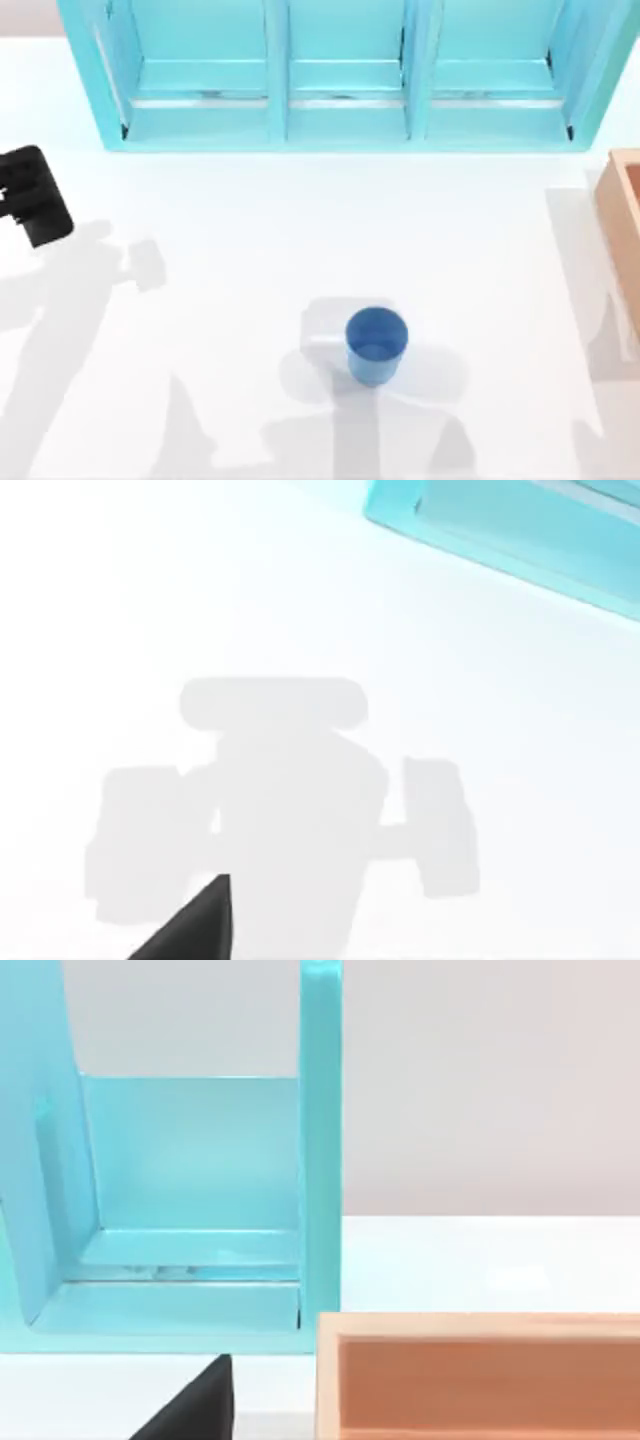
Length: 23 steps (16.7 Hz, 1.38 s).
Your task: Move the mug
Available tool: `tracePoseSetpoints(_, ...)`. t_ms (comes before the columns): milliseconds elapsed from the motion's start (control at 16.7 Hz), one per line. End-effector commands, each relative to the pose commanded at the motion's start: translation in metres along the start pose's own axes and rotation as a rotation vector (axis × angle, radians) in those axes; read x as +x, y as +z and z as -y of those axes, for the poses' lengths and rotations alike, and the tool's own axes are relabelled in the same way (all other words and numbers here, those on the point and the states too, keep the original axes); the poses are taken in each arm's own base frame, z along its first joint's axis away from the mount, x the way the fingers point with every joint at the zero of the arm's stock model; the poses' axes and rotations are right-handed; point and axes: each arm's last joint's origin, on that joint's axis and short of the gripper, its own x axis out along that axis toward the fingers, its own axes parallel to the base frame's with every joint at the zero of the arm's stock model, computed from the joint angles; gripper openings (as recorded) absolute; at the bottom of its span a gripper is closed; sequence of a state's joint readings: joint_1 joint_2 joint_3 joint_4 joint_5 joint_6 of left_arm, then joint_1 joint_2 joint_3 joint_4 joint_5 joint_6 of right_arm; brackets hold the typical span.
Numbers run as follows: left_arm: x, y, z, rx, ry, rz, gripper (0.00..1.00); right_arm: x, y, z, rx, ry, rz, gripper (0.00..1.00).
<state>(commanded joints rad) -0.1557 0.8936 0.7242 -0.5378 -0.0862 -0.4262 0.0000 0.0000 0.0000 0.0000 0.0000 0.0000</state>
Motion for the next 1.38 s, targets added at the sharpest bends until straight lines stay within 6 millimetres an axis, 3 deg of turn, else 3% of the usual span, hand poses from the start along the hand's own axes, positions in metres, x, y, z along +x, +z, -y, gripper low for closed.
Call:
tracePoseSetpoints(180, 0.04, 0.027, 0.04, -0.03, 0.088, -0.266, 1.0, 0.0, 0.0, 0.0, 0.0, 0.0, 0.0, 1.0)
tracePoseSetpoints(300, 0.07, 0.034, 0.073, -0.023, 0.149, -0.421, 1.0, 0.0, 0.0, 0.0, 0.0, 0.0, 0.0, 1.0)
tracePoseSetpoints(420, 0.095, 0.032, 0.109, 0.003, 0.201, -0.546, 1.0, 0.0, 0.0, 0.0, 0.0, 0.0, 0.0, 1.0)
tracePoseSetpoints(600, 0.118, 0.018, 0.166, 0.064, 0.245, -0.678, 1.0, 0.0, 0.0, 0.0, 0.0, 0.0, 0.0, 1.0)
tracePoseSetpoints(840, 0.125, -0.017, 0.238, 0.17, 0.252, -0.789, 1.0, 0.0, 0.0, 0.0, 0.0, 0.0, 0.0, 1.0)
tracePoseSetpoints(1020, 0.115, -0.045, 0.281, 0.247, 0.223, -0.835, 1.0, 0.0, 0.0, 0.0, 0.0, 0.0, 0.0, 1.0)
tracePoseSetpoints(1200, 0.098, -0.062, 0.307, 0.297, 0.179, -0.851, 1.0, 0.0, 0.0, 0.0, 0.0, 0.0, 0.0, 1.0)
tracePoseSetpoints(1380, 0.093, -0.067, 0.315, 0.312, 0.164, -0.855, 1.0, 0.0, 0.0, 0.0, 0.0, 0.0, 0.0, 1.0)
